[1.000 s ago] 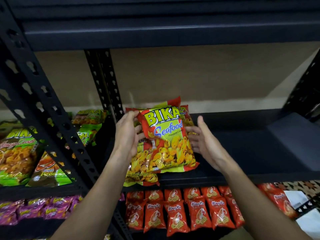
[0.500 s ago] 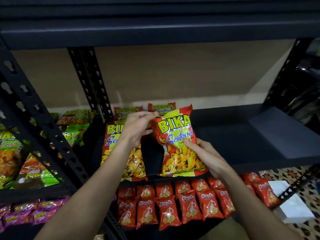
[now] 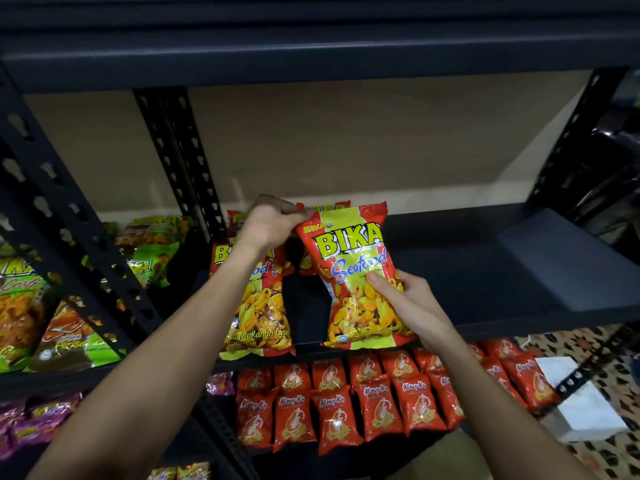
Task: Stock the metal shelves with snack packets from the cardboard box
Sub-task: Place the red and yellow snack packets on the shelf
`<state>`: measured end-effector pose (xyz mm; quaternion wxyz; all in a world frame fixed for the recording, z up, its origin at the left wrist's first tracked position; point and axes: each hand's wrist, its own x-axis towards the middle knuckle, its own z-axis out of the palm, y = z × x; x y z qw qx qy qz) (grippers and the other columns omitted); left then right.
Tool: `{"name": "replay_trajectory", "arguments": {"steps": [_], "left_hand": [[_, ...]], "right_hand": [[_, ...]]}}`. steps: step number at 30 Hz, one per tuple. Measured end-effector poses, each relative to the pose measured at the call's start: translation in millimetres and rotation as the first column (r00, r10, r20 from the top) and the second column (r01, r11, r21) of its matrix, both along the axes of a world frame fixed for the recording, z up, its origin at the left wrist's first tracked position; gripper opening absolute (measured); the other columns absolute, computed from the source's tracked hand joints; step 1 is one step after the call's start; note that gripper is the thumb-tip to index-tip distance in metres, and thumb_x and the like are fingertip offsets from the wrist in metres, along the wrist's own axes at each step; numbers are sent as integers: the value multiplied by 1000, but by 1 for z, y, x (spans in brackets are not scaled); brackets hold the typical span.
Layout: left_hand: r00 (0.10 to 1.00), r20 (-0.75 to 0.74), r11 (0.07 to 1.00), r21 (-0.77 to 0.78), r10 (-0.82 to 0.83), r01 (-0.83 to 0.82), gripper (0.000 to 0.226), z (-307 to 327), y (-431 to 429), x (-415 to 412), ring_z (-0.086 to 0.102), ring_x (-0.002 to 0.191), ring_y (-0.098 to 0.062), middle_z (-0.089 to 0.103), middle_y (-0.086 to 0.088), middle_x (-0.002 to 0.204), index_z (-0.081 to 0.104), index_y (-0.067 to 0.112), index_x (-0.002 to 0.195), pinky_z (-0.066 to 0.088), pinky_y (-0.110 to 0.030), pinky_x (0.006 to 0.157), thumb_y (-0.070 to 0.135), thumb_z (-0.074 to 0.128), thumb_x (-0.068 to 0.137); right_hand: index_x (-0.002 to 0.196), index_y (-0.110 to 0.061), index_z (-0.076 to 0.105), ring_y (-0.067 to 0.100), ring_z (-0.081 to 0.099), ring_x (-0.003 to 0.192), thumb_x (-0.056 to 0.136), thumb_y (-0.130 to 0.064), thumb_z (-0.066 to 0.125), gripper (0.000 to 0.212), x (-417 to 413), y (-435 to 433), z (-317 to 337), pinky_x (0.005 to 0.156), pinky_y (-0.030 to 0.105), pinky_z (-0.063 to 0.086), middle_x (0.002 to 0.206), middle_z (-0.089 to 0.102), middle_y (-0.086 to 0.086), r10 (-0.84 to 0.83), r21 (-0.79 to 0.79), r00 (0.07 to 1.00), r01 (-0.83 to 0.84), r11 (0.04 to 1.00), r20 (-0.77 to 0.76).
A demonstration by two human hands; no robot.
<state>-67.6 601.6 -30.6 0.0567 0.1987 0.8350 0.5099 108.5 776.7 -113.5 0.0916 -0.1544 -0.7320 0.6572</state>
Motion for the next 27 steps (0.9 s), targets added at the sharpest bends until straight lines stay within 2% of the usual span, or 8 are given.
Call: {"name": "replay_trajectory", "arguments": {"steps": [6, 8, 11, 16, 18, 20, 23, 27], "left_hand": [[995, -50, 993, -81, 85, -89, 34, -9, 2, -10, 67, 98, -17, 74, 2, 103, 75, 16, 103, 50, -28, 89, 46, 68, 88], [986, -139, 987, -112, 96, -112, 40, -11, -1, -1, 62, 105, -16, 67, 3, 115, 65, 17, 119, 47, -26, 88, 47, 61, 93], [943, -310, 975, -143, 120, -172, 39, -15, -14, 21, 58, 97, -18, 64, -2, 108, 59, 12, 123, 40, -22, 78, 42, 55, 98], [871, -486, 941, -252, 79, -226, 43, -51, -47, 44, 44, 133, -22, 51, -7, 139, 50, 11, 137, 36, -34, 110, 36, 50, 101], [848, -527, 928, -287, 54, -237, 43, -65, -58, 53, 32, 142, -20, 42, -6, 149, 47, 13, 139, 25, -35, 118, 37, 45, 103], [843, -537, 912, -326, 36, -247, 45, -76, -66, 56, 20, 148, -19, 33, -5, 157, 46, 13, 141, 15, -33, 120, 39, 40, 104], [851, -525, 890, -382, 12, -248, 50, -88, -74, 54, 7, 151, -15, 20, -2, 162, 40, 18, 147, 3, -31, 122, 45, 32, 105], [830, -557, 851, -453, -38, -264, 55, -96, -76, 52, -6, 151, -14, 6, 1, 165, 27, 19, 154, -4, -33, 122, 46, 25, 106]], "right_hand": [[102, -24, 69, 12, 75, 82, 75, -68, 70, 51, -19, -7, -12, 84, 40, 59, 90, 77, -6, -114, 96, 993, 111, 989, 20], [97, -24, 68, 7, 74, 77, 77, -69, 68, 49, -25, -12, -15, 77, 33, 59, 84, 77, -9, -194, 139, 981, 190, 972, 16], [93, -23, 68, 8, 73, 75, 78, -70, 65, 49, -31, -19, -19, 73, 30, 58, 81, 76, -7, -250, 190, 967, 238, 952, 39], [102, -17, 61, 12, 68, 80, 82, -74, 56, 61, -40, -23, -14, 64, 28, 49, 86, 70, -4, -244, 325, 961, 191, 926, 129], [122, -14, 54, 17, 64, 94, 79, -81, 52, 79, -43, -23, -14, 76, 35, 51, 104, 67, 0, -253, 434, 956, 168, 885, 146], [143, -14, 42, 28, 52, 123, 81, -79, 52, 91, -43, -23, -14, 102, 48, 45, 135, 55, 10, -311, 592, 949, 218, 776, 58], [151, -15, 36, 26, 29, 144, 97, -56, 48, 69, -42, -30, -6, 116, 45, 25, 156, 33, 9, -239, 740, 947, 317, 593, -215], [156, -18, 26, 16, -2, 153, 107, -44, 29, 56, -55, -39, -8, 120, 32, -6, 166, 9, 4, -14, 874, 985, 162, 458, -175]]}}
